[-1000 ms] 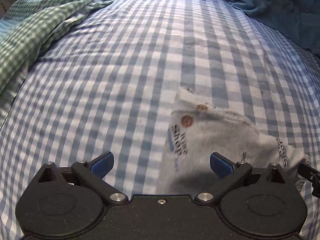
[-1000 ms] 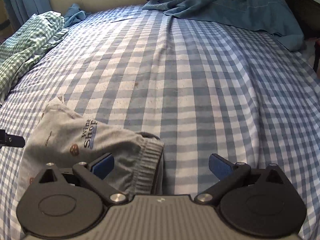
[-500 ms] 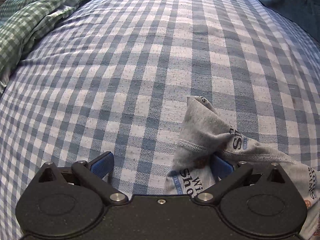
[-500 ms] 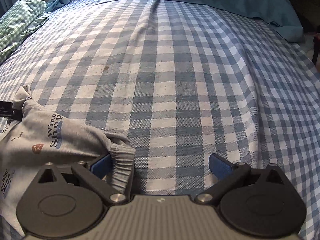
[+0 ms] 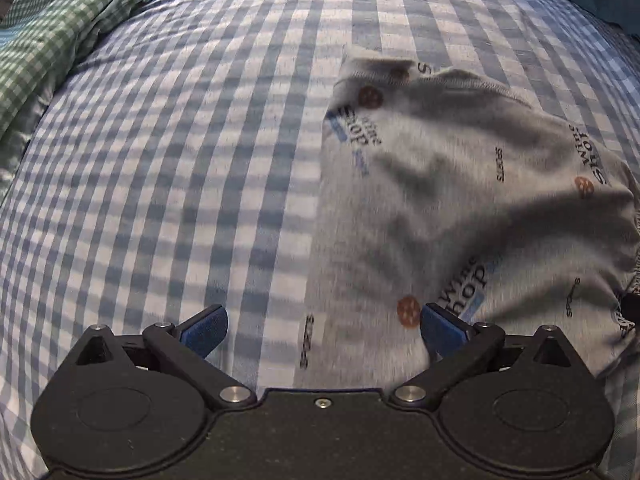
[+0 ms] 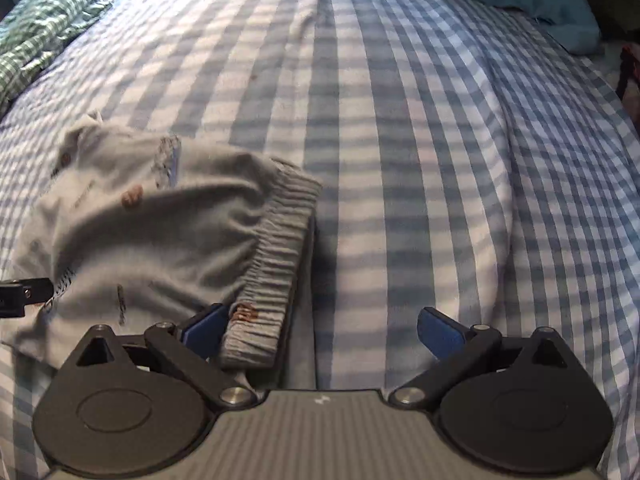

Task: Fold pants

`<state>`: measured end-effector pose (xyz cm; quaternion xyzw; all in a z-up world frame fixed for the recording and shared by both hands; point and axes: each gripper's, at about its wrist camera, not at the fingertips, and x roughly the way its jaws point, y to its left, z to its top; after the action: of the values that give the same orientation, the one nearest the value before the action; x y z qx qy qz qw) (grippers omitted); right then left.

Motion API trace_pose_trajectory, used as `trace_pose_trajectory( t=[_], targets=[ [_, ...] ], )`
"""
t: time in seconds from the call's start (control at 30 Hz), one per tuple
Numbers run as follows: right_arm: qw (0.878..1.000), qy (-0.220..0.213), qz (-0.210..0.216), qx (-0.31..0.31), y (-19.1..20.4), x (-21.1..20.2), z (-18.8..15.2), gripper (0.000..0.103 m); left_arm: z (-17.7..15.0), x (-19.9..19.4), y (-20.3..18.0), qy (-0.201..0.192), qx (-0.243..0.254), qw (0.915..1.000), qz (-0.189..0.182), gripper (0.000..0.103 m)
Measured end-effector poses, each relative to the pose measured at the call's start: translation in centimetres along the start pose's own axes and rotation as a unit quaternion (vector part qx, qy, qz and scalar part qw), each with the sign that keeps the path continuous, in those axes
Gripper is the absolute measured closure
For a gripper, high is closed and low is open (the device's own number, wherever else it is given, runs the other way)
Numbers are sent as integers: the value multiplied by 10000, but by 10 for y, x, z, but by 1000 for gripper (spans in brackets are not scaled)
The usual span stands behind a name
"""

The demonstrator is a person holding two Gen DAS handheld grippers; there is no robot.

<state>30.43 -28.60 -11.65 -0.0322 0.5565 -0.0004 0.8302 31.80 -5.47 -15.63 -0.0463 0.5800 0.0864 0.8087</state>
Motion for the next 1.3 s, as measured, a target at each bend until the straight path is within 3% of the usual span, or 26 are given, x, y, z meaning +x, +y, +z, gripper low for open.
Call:
trace_pose_trajectory(
  t=[0.2, 1.13, 1.3],
  targets=[
    [9999, -91, 17, -51, -7, -14, -26, 0, -20, -5, 18, 258, -613, 9976, -191, 0],
    [9998, -10, 130, -174, -8, -3, -24, 0, -29, -1, 25, 574, -600, 9965, -137, 0],
    [9986, 149, 379, -342, -9, -13, -6, 0, -23, -11, 28, 589, -537, 9962, -340, 1]
  ],
)
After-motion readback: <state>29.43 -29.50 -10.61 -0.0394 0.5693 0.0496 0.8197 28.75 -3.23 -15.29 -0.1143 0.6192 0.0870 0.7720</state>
